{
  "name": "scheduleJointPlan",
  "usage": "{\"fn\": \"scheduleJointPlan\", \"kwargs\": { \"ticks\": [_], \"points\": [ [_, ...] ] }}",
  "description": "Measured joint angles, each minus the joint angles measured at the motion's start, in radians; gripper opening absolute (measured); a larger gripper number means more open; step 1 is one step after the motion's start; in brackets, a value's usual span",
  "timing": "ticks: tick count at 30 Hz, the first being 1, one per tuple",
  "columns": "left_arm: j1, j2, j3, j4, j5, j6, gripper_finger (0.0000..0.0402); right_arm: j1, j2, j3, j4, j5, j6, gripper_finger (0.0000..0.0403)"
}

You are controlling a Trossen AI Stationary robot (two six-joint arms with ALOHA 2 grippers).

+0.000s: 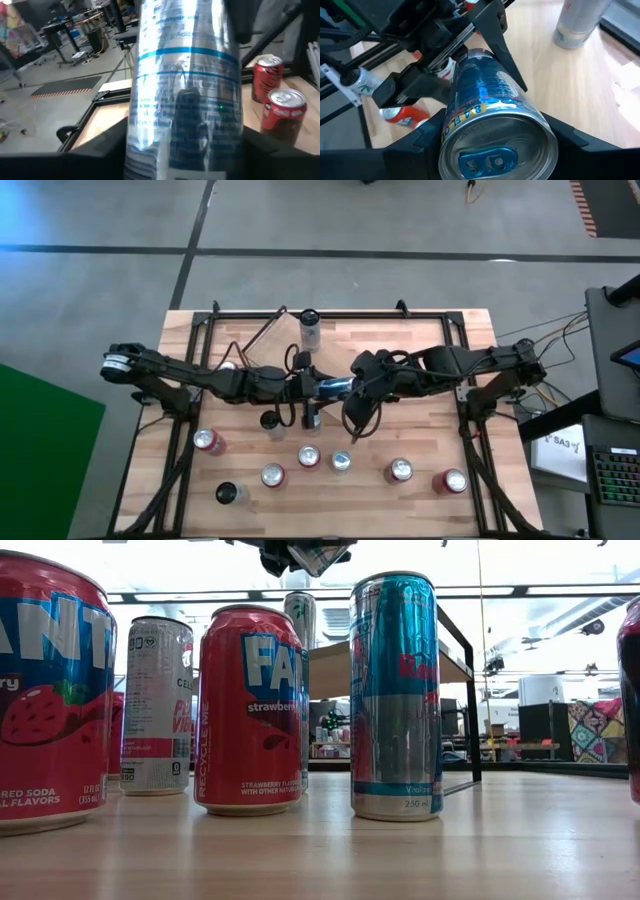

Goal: Place canned beverage on shelf
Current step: Put the silver/blue soda can on the shelf

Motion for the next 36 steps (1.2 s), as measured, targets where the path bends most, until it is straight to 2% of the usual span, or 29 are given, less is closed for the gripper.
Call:
{"fn": "scheduleJointPlan", "kwargs": {
  "ticks": [2,10,14,19,22,28,32,36],
  "points": [
    [-0.001,0.0,0.0,-0.001,-0.005,-0.001,0.0204,0.0,0.0,0.0,0.0,-0.002,-0.001,0.0228],
    [0.0,0.001,-0.011,-0.003,-0.017,-0.029,0.0204,-0.002,-0.016,0.0,0.002,0.031,-0.083,0.0299],
    [-0.001,-0.028,-0.054,0.071,0.032,-0.032,0.0204,0.001,-0.041,0.002,0.016,0.023,-0.134,0.0319],
    [-0.001,-0.099,-0.127,0.15,0.104,-0.061,0.0204,0.024,-0.083,0.002,0.024,0.01,-0.257,0.0324],
    [-0.003,-0.152,-0.173,0.202,0.188,-0.072,0.0204,0.046,-0.113,0.002,0.034,0.021,-0.34,0.0319],
    [-0.003,-0.229,-0.282,0.452,0.557,-0.1,0.0204,0.112,-0.146,-0.019,0.1,0.014,-0.567,0.0311],
    [-0.004,-0.246,-0.337,0.59,0.595,-0.151,0.0204,0.134,-0.15,-0.087,0.289,-0.063,-0.706,0.0311],
    [-0.002,-0.239,-0.368,0.645,0.585,-0.194,0.0204,0.132,-0.147,-0.177,0.496,-0.075,-0.814,0.0315]
  ]
}}
